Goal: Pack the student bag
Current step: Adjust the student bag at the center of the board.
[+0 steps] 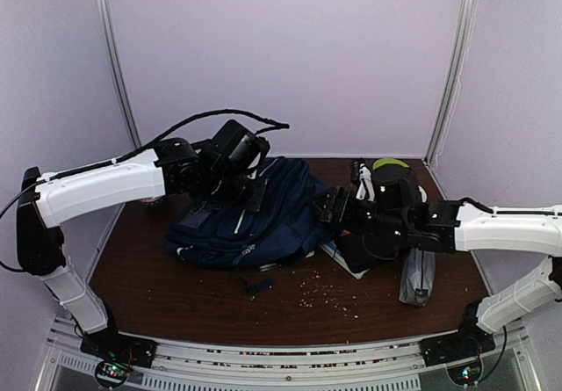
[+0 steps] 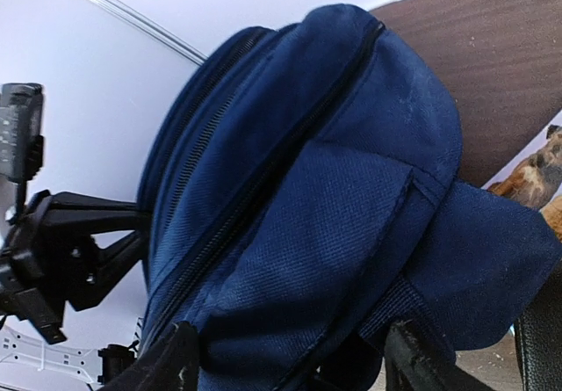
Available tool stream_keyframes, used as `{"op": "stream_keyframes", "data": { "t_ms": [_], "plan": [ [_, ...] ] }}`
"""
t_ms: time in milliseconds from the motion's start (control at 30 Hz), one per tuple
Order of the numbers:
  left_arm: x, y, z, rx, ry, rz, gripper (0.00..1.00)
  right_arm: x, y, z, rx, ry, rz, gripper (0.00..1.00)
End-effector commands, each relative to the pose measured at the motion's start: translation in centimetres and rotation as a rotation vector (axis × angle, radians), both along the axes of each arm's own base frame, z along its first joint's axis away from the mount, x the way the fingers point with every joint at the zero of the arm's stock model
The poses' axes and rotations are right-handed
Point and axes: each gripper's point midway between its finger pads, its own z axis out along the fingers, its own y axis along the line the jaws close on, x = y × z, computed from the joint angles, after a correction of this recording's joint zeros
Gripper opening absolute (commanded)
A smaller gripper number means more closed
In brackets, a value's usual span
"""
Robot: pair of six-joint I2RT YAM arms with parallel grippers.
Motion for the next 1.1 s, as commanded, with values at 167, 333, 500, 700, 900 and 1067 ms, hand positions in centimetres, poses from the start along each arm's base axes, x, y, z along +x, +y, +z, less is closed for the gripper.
{"op": "stream_keyframes", "data": {
  "t_ms": [167, 333, 500, 700, 900, 1067],
  "plan": [
    [2.4, 1.7, 7.2, -0.136, -0.205, 0.128, 0.0, 2.5, -0.6, -3.7, -0.106, 0.064, -0.028, 0.25],
    [2.3, 4.4, 9.9, -0.159, -0.259, 0.179, 0.0, 4.2, 1.1, -1.3, -0.174, 0.003, 0.053, 0.03],
    [1.5, 5.5, 12.0, -0.23, -0.263, 0.205, 0.0, 5.8, 3.8, 2.1, -0.214, -0.055, 0.118, 0.0],
    [1.6, 5.2, 11.7, -0.239, -0.245, 0.215, 0.0, 8.5, 2.5, -1.7, -0.274, -0.011, 0.042, 0.0],
    [2.5, 2.1, 7.0, -0.185, -0.151, 0.163, 0.0, 8.7, -0.1, -10.4, -0.327, 0.124, -0.003, 0.0],
    [3.0, 0.5, 4.3, -0.178, -0.102, 0.152, 0.0, 7.7, -1.6, -11.1, -0.36, 0.123, -0.005, 0.17]
  ]
}}
